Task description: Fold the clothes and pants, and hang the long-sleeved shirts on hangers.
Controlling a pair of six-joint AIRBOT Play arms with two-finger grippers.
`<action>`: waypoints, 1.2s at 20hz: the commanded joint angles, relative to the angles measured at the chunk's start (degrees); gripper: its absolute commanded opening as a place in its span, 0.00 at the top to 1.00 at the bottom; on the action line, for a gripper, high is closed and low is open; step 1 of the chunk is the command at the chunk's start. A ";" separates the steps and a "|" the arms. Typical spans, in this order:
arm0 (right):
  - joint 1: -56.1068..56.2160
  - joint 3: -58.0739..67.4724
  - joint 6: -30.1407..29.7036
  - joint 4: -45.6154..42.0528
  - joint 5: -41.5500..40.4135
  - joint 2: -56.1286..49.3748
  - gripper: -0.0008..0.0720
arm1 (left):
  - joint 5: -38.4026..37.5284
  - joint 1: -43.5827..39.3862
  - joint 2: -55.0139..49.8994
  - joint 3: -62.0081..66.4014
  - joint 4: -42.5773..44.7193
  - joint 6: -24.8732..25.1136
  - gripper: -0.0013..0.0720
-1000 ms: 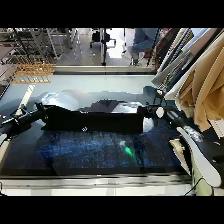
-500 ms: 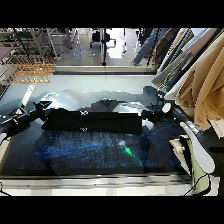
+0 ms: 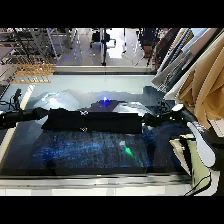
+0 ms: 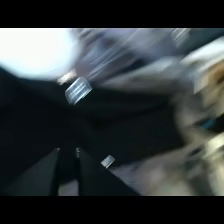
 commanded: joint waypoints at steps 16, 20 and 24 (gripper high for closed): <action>4.85 10.05 9.73 -42.45 10.29 3.30 0.97 | 3.39 -17.70 -2.78 -0.07 18.03 -9.92 0.97; 0.37 10.25 13.92 -43.60 10.91 10.95 0.98 | 6.45 -25.44 -3.93 -0.07 18.05 -9.90 0.97; 6.67 14.27 14.19 -30.10 10.71 14.64 0.97 | 15.45 -29.77 -7.82 -0.04 18.01 -13.86 0.97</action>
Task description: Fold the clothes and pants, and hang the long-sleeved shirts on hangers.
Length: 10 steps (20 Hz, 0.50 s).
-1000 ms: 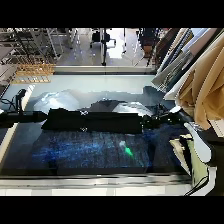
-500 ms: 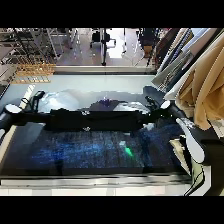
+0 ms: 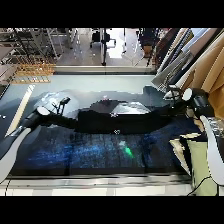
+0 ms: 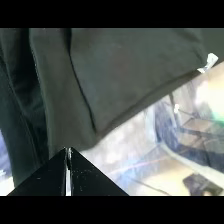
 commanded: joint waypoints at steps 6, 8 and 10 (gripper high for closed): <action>27.28 4.11 10.54 16.79 -22.62 -0.48 0.97 | 2.21 1.16 0.39 0.98 0.09 -7.50 0.97; 33.99 4.13 11.50 18.34 -31.26 -4.37 0.97 | -3.78 5.40 6.27 1.36 -0.31 -7.48 0.97; 39.06 5.97 11.13 20.46 -38.25 -10.58 0.97 | -9.90 8.90 11.78 1.36 -0.31 -7.48 0.97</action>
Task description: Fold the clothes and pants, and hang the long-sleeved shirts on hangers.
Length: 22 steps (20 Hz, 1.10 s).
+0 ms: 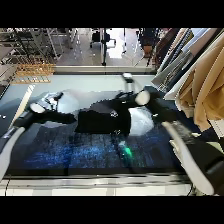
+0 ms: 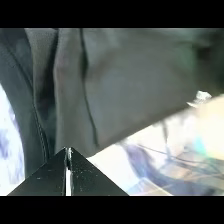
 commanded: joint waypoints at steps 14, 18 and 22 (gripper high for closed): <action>-12.35 19.50 -2.40 2.12 29.66 -6.23 0.36 | -0.31 -0.33 2.49 -0.11 -0.24 -3.76 0.97; -19.06 11.13 -1.92 4.63 40.50 -5.99 0.28 | 5.70 -3.98 -1.70 -0.07 -0.22 -4.52 0.97; -20.55 -3.15 -4.09 11.32 28.85 -6.32 0.28 | 5.86 -4.59 -6.73 0.00 -0.22 -6.45 0.97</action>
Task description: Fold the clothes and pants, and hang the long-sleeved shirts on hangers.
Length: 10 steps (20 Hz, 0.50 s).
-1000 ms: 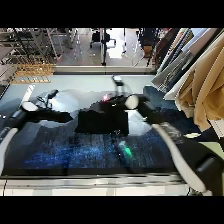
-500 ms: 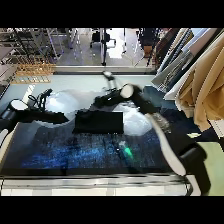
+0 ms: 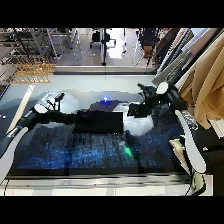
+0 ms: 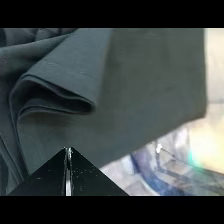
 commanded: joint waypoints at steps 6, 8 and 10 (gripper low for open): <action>-3.37 -11.67 -8.79 16.15 -15.26 -7.63 0.19 | 0.92 -0.79 -5.01 0.81 0.55 -1.79 0.97; -3.26 -11.63 -9.33 18.62 -17.35 -9.68 0.20 | 0.52 -0.70 -5.33 0.81 0.55 -1.79 0.97; -2.99 -10.88 -9.94 20.61 -17.46 -11.65 0.20 | 0.46 -0.68 -5.42 0.81 0.50 -1.77 0.97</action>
